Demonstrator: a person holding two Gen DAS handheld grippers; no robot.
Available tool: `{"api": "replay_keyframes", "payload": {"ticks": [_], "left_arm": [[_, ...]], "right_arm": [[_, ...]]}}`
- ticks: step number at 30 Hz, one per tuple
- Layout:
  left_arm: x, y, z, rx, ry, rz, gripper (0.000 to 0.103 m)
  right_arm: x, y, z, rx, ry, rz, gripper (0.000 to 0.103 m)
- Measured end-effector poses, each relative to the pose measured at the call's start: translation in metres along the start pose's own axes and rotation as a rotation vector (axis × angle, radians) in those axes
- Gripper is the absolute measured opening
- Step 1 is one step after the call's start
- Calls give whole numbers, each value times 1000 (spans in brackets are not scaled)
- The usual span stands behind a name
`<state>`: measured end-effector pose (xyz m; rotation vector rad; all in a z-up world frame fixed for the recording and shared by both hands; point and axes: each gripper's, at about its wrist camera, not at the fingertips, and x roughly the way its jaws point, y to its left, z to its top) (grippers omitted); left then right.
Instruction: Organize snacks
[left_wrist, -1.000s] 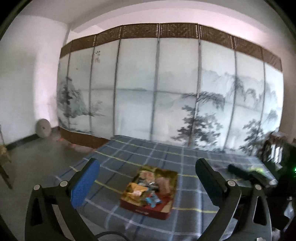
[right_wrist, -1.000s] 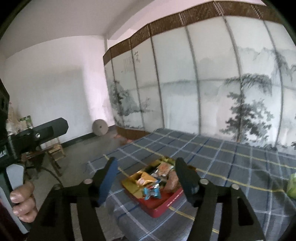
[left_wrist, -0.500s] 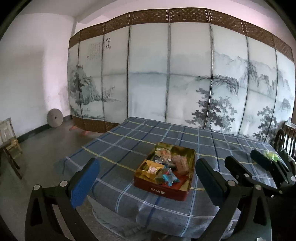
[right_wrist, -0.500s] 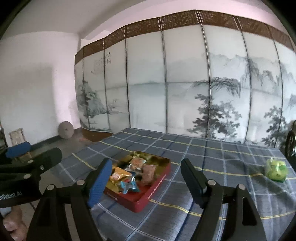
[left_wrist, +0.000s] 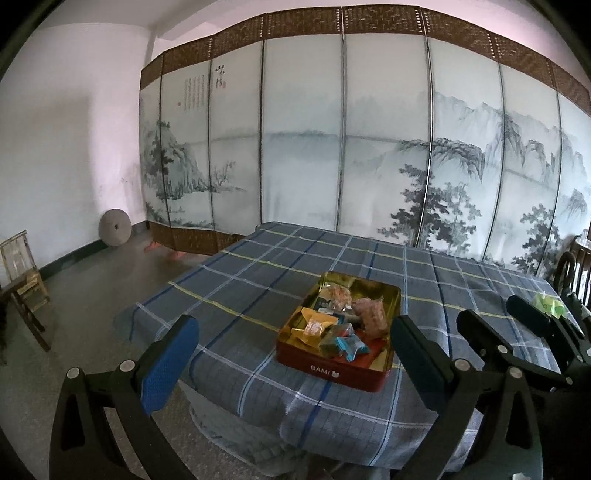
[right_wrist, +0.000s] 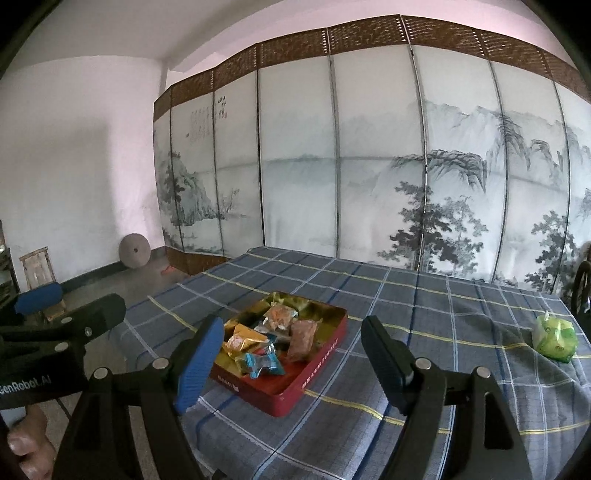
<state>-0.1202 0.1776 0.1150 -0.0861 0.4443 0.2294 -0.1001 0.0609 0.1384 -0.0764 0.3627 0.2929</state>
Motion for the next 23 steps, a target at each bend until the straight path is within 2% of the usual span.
{"api": "replay_keyframes", "payload": {"ticks": [14,17,21,23], "left_arm": [[33,-17,-6,45,96,9,103],[45,-22,-6,67,108,42,103],[60,-27,-4,74,132,70,103],[68,-28,-3,73,152,83,103]], "right_arm": [[24,-24,-13,32,92,35,79],[39,-53,-19,96,159,57,79],[69,-119,-35,137,291,-18,79],[85,-164,-47,149,367,-85,79]]}}
